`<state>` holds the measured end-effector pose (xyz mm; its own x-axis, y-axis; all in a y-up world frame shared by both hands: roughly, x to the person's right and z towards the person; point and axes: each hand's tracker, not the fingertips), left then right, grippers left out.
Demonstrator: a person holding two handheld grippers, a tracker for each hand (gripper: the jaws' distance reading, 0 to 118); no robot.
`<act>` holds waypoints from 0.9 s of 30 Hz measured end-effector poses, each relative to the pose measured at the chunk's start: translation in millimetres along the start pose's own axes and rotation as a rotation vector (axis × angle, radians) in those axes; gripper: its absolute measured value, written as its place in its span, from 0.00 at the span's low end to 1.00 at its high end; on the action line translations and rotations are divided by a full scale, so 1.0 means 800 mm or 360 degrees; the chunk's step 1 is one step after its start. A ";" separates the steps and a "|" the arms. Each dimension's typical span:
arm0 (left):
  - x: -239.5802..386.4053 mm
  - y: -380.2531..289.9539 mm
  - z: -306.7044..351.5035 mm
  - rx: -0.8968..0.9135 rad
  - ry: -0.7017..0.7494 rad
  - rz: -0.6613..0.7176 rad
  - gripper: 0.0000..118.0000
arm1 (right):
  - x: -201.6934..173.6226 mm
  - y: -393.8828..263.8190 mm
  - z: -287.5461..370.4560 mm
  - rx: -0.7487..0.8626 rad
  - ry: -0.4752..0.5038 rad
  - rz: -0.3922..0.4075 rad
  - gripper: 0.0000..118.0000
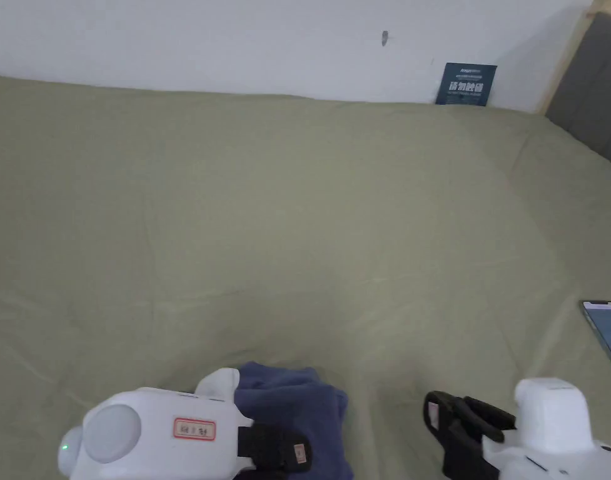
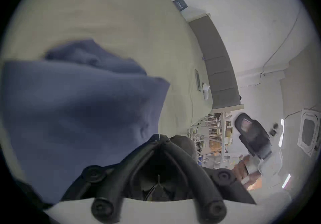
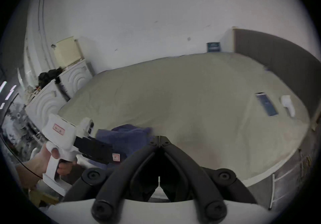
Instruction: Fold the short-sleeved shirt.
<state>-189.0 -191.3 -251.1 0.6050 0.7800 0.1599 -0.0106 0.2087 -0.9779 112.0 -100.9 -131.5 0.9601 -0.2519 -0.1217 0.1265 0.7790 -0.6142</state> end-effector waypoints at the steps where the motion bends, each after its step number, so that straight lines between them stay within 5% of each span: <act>1: -0.002 0.000 0.022 0.0046 0.0030 -0.0007 0.00 | -0.005 0.004 -0.021 -0.0070 0.0114 -0.0023 0.00; 5: -0.024 -0.001 0.092 0.0195 0.0202 0.0042 0.00 | -0.005 0.001 -0.117 -0.0359 0.0606 -0.0290 0.00; 10: -0.074 0.002 0.138 0.0269 0.0309 0.0099 0.00 | 0.025 -0.031 -0.210 -0.0675 0.0851 -0.0553 0.00; 16: -0.143 0.010 0.149 0.0250 0.0167 0.0303 0.01 | 0.093 -0.087 -0.271 -0.0809 0.1221 -0.1251 0.00; 17: -0.152 0.012 0.148 0.0248 0.0166 0.0292 0.02 | 0.096 -0.089 -0.271 -0.0788 0.1226 -0.1276 0.00; 18: -0.159 0.013 0.146 0.0228 0.0149 0.0289 0.11 | 0.097 -0.089 -0.270 -0.0779 0.1234 -0.1276 0.00; 20: -0.168 0.014 0.137 0.0191 0.0013 0.0291 0.58 | 0.092 -0.088 -0.267 -0.0785 0.1214 -0.1223 0.00; 21: -0.172 0.015 0.131 0.0182 -0.0049 0.0307 0.71 | 0.092 -0.087 -0.267 -0.0782 0.1210 -0.1212 0.00; 27: -0.173 0.028 0.072 0.0027 -0.0187 0.0243 0.74 | 0.091 -0.086 -0.268 -0.0792 0.1209 -0.1213 0.00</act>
<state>-319.1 -260.6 -287.6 0.4983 0.8667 0.0255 -0.1093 0.0920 -0.9897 119.7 -296.1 -265.0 0.2641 -0.9613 0.0782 0.3293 0.0136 -0.9441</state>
